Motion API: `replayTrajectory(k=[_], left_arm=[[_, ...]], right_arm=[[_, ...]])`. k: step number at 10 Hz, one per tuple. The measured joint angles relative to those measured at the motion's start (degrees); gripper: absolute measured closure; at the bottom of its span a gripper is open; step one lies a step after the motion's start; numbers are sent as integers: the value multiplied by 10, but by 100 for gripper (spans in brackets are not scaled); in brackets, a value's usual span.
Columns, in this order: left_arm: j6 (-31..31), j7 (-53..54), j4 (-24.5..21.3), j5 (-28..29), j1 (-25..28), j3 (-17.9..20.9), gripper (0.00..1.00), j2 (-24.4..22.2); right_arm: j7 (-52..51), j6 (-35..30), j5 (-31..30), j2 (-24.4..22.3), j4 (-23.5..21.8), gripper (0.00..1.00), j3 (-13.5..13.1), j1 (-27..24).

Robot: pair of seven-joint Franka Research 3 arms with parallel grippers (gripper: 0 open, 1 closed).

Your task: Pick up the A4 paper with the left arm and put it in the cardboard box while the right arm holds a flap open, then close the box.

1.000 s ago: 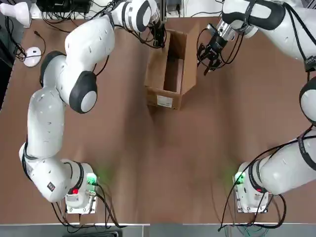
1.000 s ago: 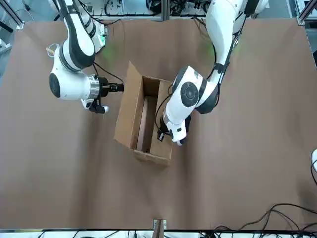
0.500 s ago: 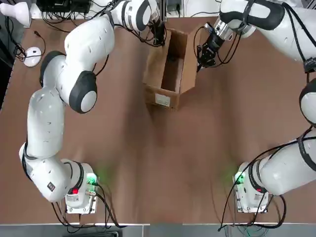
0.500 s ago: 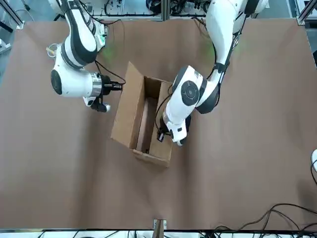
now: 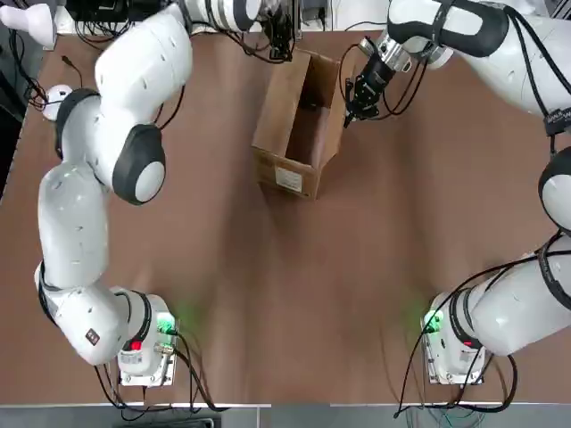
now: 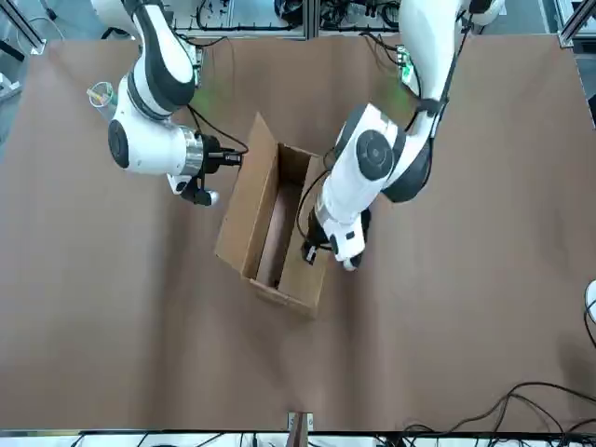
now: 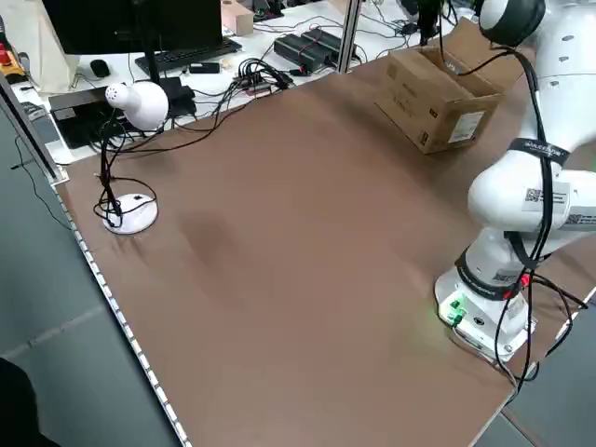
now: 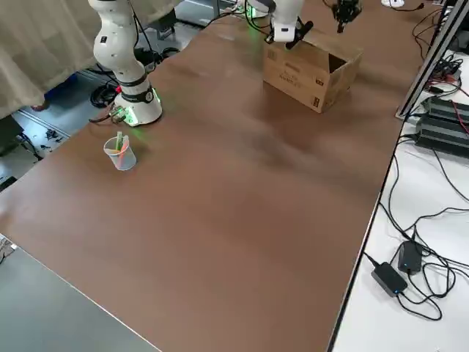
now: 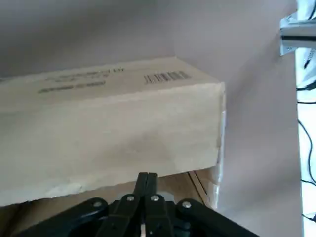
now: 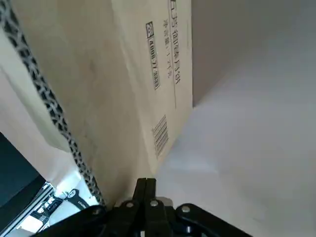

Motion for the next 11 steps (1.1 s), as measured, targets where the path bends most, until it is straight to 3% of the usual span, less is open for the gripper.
replayTrajectory(k=[1,2,8,11], left_arm=[[-19,0,0,23,6,4,95,-15],[-44,12,0,42,22,5,87,-28],[-199,323,0,90,207,10,3,-91],[-239,550,0,104,284,10,0,-115]], right_arm=[[9,3,0,0,3,99,0,7],[20,8,0,1,7,99,0,15],[126,134,0,30,15,99,1,96],[144,185,0,52,16,99,1,117]])
